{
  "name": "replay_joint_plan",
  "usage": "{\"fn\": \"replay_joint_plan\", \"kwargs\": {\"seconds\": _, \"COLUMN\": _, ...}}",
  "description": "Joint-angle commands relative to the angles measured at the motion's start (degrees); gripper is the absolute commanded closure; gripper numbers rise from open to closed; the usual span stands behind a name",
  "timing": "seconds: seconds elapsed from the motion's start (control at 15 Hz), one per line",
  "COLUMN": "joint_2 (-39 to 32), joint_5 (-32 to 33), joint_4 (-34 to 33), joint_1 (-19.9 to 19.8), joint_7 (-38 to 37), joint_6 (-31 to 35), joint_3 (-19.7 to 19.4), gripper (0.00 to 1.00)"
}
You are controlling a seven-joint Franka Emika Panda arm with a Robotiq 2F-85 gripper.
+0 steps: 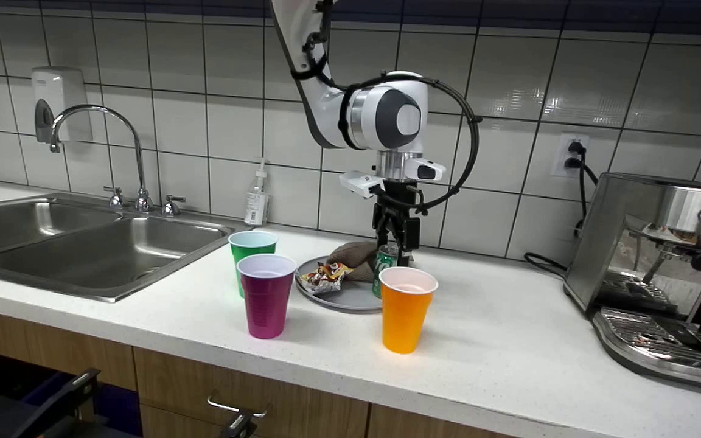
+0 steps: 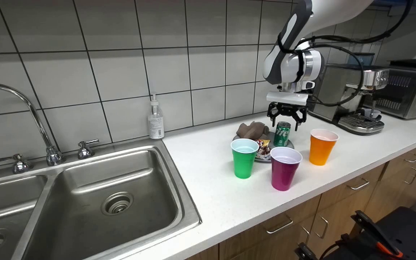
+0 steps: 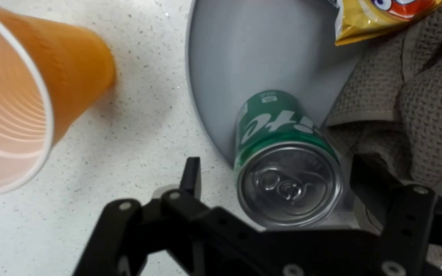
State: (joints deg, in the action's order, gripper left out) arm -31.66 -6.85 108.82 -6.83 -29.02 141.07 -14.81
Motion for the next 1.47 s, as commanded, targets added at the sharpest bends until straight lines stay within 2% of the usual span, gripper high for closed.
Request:
{"fn": "replay_joint_plan", "kwargs": {"seconds": 0.0, "joint_2": -0.07, "joint_5": 0.02, "joint_4": -0.2, "joint_1": -0.06, "joint_7": 0.03, "joint_6": -0.19, "joint_3": 0.0, "gripper": 0.0}}
{"fn": "replay_joint_plan", "kwargs": {"seconds": 1.0, "joint_2": -0.26, "joint_5": -0.66, "joint_4": -0.5, "joint_1": -0.56, "joint_7": 1.02, "joint_6": 0.47, "joint_3": 0.56, "gripper": 0.0}}
{"fn": "replay_joint_plan", "kwargs": {"seconds": 1.07, "joint_2": -0.33, "joint_5": -0.93, "joint_4": -0.58, "joint_1": -0.75, "joint_7": 1.4, "joint_6": 0.83, "joint_3": 0.78, "gripper": 0.25}}
{"fn": "replay_joint_plan", "kwargs": {"seconds": 1.13, "joint_2": -0.4, "joint_5": -1.0, "joint_4": -0.68, "joint_1": -0.78, "joint_7": 1.48, "joint_6": 0.97, "joint_3": 0.81, "gripper": 0.26}}
{"fn": "replay_joint_plan", "kwargs": {"seconds": 1.4, "joint_2": -0.66, "joint_5": -1.24, "joint_4": -0.89, "joint_1": -0.89, "joint_7": 1.73, "joint_6": 1.35, "joint_3": 1.03, "gripper": 0.58}}
